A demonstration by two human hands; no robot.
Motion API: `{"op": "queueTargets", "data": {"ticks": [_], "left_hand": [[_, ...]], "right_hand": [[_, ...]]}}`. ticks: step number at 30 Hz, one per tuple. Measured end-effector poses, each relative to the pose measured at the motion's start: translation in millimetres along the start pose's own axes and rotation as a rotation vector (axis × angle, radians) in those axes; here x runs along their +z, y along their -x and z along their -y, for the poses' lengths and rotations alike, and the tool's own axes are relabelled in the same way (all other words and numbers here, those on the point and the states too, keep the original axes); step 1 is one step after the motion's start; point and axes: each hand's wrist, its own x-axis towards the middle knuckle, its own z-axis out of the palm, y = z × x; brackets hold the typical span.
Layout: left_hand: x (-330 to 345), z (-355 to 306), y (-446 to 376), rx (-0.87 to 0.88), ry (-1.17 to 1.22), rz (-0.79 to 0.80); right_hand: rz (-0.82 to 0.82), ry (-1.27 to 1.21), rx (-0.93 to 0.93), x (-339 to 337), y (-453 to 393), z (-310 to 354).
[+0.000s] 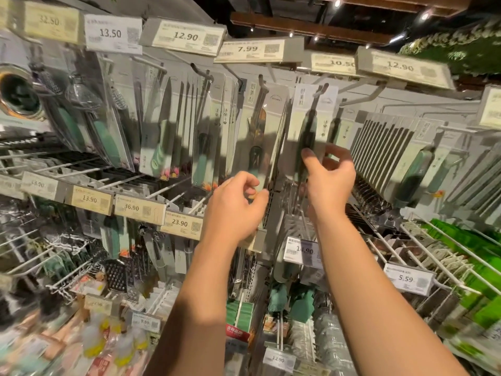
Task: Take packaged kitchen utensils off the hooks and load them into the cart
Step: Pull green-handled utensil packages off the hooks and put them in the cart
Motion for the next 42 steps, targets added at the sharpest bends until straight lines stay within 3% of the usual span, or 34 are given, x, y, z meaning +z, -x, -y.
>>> {"op": "queueTargets", "data": {"ticks": [5, 10, 17, 21, 28, 35, 42], "left_hand": [[3.9, -6.8, 6.7, -0.005, -0.027, -0.021], [-0.1, -12.4, 23.0, 0.005, -0.129, -0.074], [-48.3, -11.2, 69.2, -0.072, -0.349, -0.13], [-92.4, 4.8, 133.2, -0.15, -0.457, -0.215], [-172.3, 58.4, 286.4, -0.477, -0.589, -0.326], [-232.0, 122.2, 487.4, -0.924, -0.507, -0.516], [-235.6, 179.9, 677.0, -1.291, -0.319, -0.648]], "right_hand": [[0.049, 0.018, 0.079, -8.0, 7.4, -8.9], [0.1, 0.123, 0.015, -23.4, 27.9, -11.0], [0.33, 0.233, -0.045, -29.2, 74.2, 8.3], [0.544, 0.205, -0.027, -18.7, 139.0, 7.9], [1.023, 0.206, 0.015, -1.2, 300.8, -22.6], [1.5, 0.255, 0.091, -20.3, 467.3, -56.3], [1.843, 0.467, 0.137, -40.6, 634.9, -91.6]]}}
